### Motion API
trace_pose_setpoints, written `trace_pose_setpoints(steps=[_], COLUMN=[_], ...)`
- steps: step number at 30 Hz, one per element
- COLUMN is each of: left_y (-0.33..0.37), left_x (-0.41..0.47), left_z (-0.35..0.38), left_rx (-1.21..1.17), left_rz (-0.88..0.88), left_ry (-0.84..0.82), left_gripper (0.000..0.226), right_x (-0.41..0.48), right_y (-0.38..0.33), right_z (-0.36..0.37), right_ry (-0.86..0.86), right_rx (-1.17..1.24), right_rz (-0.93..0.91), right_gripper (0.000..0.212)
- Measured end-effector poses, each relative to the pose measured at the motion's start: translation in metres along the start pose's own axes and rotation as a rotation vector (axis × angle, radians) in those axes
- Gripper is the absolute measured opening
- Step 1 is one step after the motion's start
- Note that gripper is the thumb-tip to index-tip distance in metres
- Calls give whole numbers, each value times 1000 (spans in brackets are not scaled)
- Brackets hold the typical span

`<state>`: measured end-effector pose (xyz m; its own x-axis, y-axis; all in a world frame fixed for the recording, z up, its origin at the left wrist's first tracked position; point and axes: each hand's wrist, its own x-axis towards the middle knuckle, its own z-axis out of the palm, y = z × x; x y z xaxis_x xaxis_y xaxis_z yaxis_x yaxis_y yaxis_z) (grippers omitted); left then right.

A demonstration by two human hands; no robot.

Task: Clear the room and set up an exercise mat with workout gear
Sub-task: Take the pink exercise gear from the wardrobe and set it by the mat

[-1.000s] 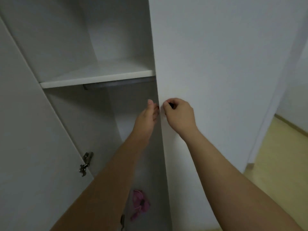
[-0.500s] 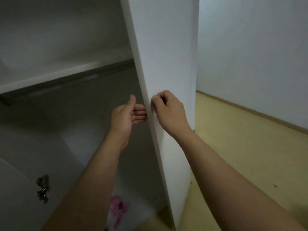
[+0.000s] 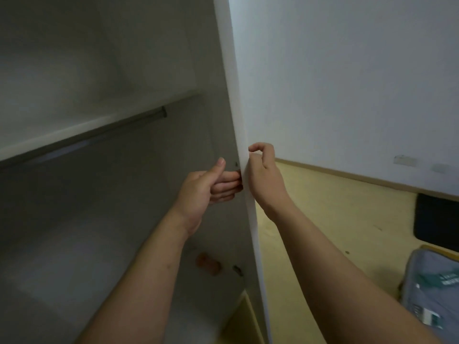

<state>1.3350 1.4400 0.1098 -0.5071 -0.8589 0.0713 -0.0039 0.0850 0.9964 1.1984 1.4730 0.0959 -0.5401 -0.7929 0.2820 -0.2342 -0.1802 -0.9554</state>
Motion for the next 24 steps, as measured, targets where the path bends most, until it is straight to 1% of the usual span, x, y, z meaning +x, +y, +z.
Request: trace_pose_setpoints(steps=[3,5,7,10,14,18,24], left_y=[-3,-6,-9,-11,-12,-13,-23], left_x=[14,26,40,60,85,102,121], left_z=[22,38,52,71,90,108,120], left_rx=[-41,-99,-166,-238,-301,-317,-341], left_rz=[-18,-43,-69,-87,-95,-105,-112], left_ry=[-72,-124,-171,-212,-237,-270,-318], left_gripper=[47,47,51,59,63,63,63], right_x=[10,18,26,32,36,44,56], right_y=[6,12,19,29,34,36,48], right_z=[-16,-28,-42,-59,-77,-92,-98], right_ry=[146,278,392,479,481,435,399], right_rx=[48,75,58,-11,-64,-132,-290], right_rz=[126,169,162,121,107,61,21], right_gripper=[24,26,28,28,23,30,23])
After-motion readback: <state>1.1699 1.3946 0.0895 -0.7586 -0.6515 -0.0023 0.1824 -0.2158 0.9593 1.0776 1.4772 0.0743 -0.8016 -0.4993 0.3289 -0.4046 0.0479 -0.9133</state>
